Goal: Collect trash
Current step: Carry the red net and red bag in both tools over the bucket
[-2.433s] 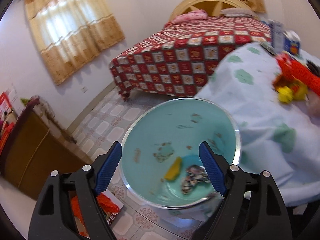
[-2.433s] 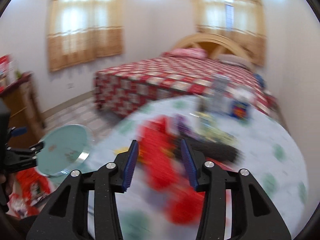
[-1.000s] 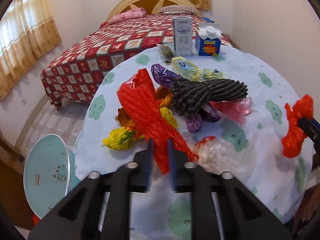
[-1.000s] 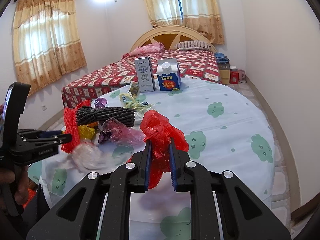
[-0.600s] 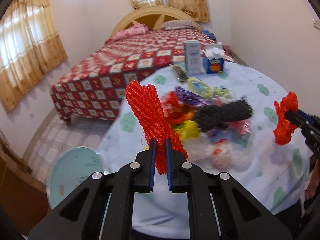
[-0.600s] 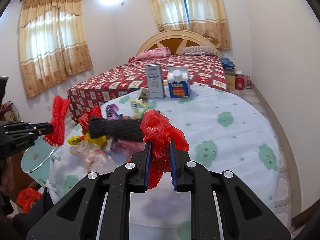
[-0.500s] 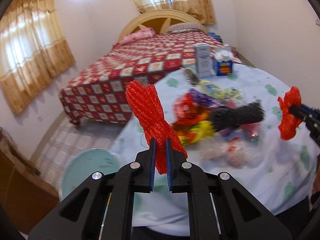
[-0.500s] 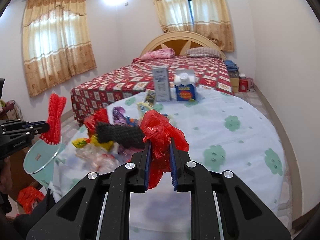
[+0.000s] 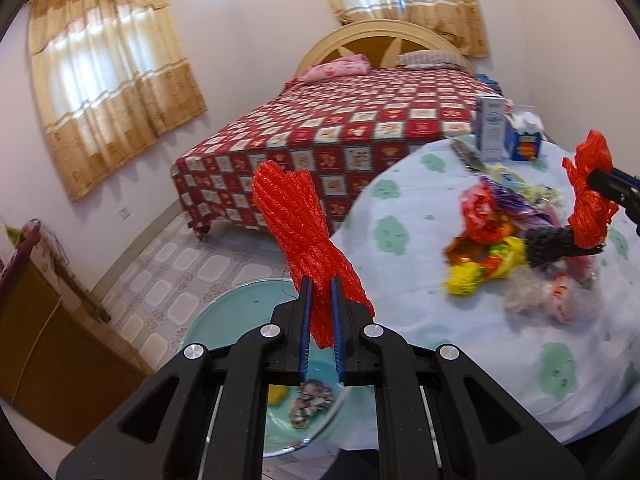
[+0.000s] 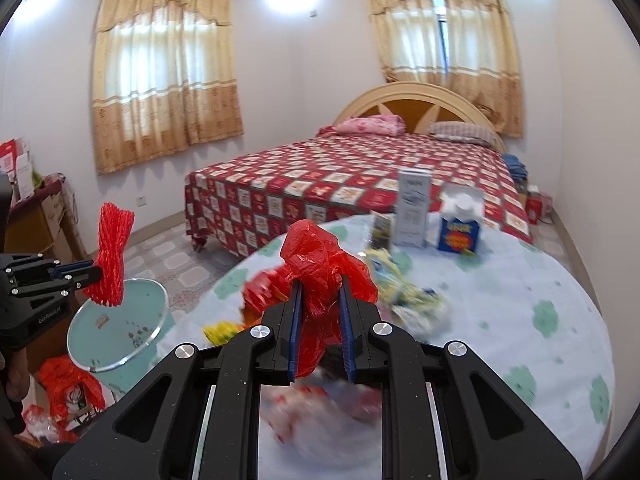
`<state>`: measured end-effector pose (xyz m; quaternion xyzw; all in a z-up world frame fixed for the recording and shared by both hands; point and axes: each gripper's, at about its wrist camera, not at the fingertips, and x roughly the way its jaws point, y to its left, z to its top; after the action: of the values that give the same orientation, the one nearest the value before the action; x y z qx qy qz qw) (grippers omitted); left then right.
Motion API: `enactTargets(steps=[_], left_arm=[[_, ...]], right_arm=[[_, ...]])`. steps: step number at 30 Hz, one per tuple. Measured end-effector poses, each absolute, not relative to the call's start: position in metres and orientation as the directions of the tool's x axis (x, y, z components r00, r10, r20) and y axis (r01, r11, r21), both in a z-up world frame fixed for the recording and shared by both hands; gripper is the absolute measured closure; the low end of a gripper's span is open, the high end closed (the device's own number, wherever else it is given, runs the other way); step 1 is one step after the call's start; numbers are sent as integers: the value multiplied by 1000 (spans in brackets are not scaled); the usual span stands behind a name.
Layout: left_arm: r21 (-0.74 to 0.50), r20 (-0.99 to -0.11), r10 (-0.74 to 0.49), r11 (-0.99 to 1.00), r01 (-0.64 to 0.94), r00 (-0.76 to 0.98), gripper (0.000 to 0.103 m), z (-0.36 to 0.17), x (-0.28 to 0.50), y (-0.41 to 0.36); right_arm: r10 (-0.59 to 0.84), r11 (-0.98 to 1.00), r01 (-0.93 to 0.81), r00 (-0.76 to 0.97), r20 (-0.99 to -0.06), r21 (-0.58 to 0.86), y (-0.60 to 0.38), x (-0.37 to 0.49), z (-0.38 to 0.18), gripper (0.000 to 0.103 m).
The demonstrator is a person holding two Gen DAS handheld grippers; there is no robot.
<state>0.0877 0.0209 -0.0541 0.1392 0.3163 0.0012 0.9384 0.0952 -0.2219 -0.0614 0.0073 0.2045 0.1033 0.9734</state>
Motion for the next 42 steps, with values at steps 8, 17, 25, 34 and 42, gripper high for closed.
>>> enactTargets(steps=[8,17,25,34,42], left_arm=[[277,-579,153,961,17,801,93,-53,91,52],[287,-585,202,957,-32,786,93,-58,93,84],[293,-601,245,953,-75,760,93,-66,94,112],[289,-612,261,952,-96,746,93,-71,96,126],[295,-616,269,950,-101,740,93,-76,97,131]], right_arm=[[254,965,-260,881,-400,42,-189,118,-58,85],[297,948,-316,861,-413,22,-153,133,-61,85],[324,934,-357,839,-436,9,-125,142,-71,86],[340,924,-382,825,-452,-3,-106,151,-77,85],[351,916,-401,815,-461,-12,-94,154,-79,85]])
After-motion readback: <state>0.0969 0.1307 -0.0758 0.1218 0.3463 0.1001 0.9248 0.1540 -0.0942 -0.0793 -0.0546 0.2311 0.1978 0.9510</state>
